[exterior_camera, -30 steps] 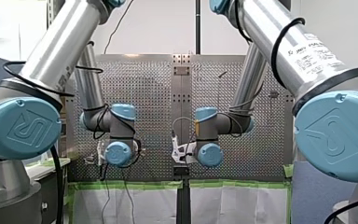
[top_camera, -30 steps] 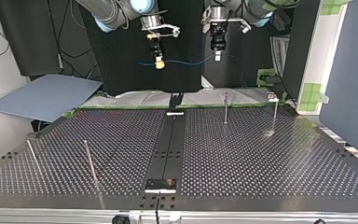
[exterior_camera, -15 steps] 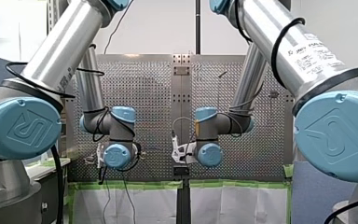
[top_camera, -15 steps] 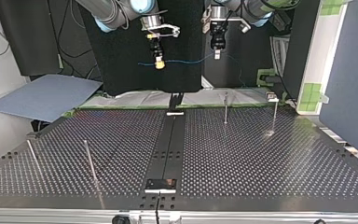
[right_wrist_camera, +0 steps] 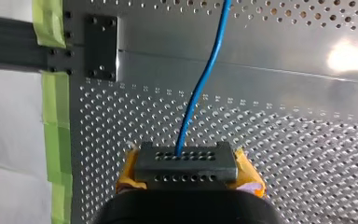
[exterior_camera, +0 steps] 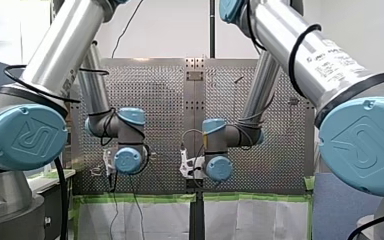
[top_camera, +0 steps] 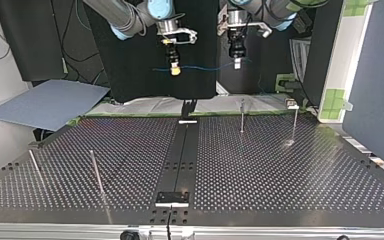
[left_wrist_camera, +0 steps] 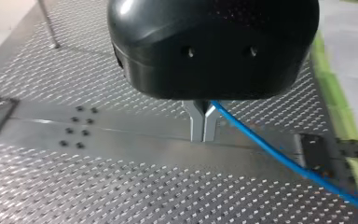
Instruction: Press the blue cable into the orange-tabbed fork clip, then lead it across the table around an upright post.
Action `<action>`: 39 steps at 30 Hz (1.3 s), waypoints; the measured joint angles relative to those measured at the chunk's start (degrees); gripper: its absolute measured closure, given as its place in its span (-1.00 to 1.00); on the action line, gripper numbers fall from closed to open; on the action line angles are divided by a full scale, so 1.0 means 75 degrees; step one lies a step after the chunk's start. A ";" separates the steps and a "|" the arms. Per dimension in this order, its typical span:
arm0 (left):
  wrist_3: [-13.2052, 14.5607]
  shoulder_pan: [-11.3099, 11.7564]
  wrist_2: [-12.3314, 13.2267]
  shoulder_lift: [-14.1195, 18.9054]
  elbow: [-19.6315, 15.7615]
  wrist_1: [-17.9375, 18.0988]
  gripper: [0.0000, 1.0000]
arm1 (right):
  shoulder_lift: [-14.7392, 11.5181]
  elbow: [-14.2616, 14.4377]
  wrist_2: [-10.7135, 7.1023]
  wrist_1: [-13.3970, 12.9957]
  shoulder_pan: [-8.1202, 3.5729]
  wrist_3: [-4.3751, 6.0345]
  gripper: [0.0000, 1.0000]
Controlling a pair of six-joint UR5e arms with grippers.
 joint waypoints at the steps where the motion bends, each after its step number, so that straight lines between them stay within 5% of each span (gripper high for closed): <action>1: -0.0066 0.0054 0.0022 -0.0017 -0.0010 0.0050 1.00 | 0.0054 -0.0063 -0.0047 -0.0013 -0.0007 0.0062 1.00; 8: -0.0543 0.0508 0.0362 -0.0391 -0.0027 0.0501 1.00 | 0.0497 -0.0497 -0.0398 -0.0355 -0.0093 0.0523 1.00; 12: -0.0743 0.0787 0.0507 -0.0667 -0.0028 0.0778 1.00 | 0.0629 -0.0654 -0.0466 -0.0578 -0.0164 0.0674 1.00; 22: -0.0710 0.1250 0.0630 -0.1347 -0.0002 0.1460 1.00 | 0.0714 -0.0932 -0.0729 -0.0657 -0.0325 0.0745 1.00; 39: -0.0454 0.1762 0.1154 -0.2385 0.0551 0.1718 1.00 | 0.1729 -0.1820 -0.1223 -0.0504 -0.0306 0.0760 1.00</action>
